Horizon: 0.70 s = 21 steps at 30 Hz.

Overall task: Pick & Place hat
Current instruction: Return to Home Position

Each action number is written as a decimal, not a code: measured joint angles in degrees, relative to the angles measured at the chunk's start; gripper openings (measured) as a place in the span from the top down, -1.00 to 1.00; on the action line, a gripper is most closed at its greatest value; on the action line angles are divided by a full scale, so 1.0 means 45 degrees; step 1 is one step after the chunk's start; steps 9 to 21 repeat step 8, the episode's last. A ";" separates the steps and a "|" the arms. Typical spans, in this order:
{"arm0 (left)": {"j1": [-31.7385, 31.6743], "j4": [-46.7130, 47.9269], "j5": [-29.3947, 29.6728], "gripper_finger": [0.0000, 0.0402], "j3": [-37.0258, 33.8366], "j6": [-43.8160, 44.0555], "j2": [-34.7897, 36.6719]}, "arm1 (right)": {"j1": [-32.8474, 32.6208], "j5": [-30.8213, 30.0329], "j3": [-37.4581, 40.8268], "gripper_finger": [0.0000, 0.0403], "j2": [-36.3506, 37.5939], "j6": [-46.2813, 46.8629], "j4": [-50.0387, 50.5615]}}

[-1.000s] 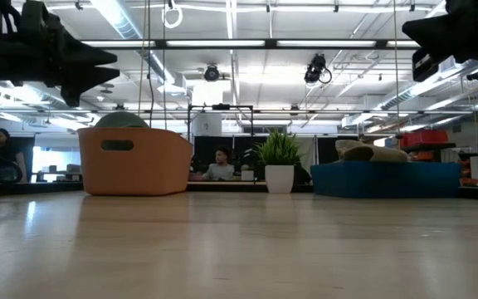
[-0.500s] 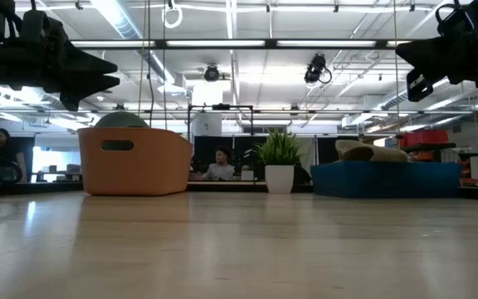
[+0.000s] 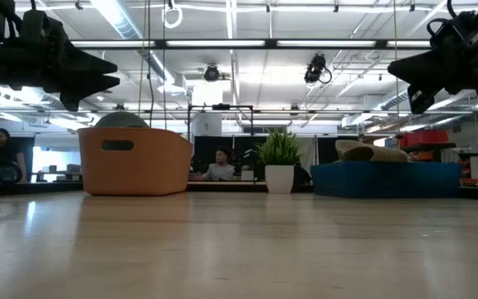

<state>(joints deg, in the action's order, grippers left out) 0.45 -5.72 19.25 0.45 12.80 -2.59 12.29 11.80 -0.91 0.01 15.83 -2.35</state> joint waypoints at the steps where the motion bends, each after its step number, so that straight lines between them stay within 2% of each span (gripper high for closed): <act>1: 0.0000 0.0000 0.0000 0.12 0.0000 -0.0009 0.0000 | -0.0004 -0.0004 0.0000 0.86 0.0000 -0.0003 0.0005; 21: 0.0000 0.0000 0.0002 0.12 -0.0005 0.0000 0.0000 | 0.0000 -0.0006 0.0000 0.86 0.0000 -0.0004 0.0000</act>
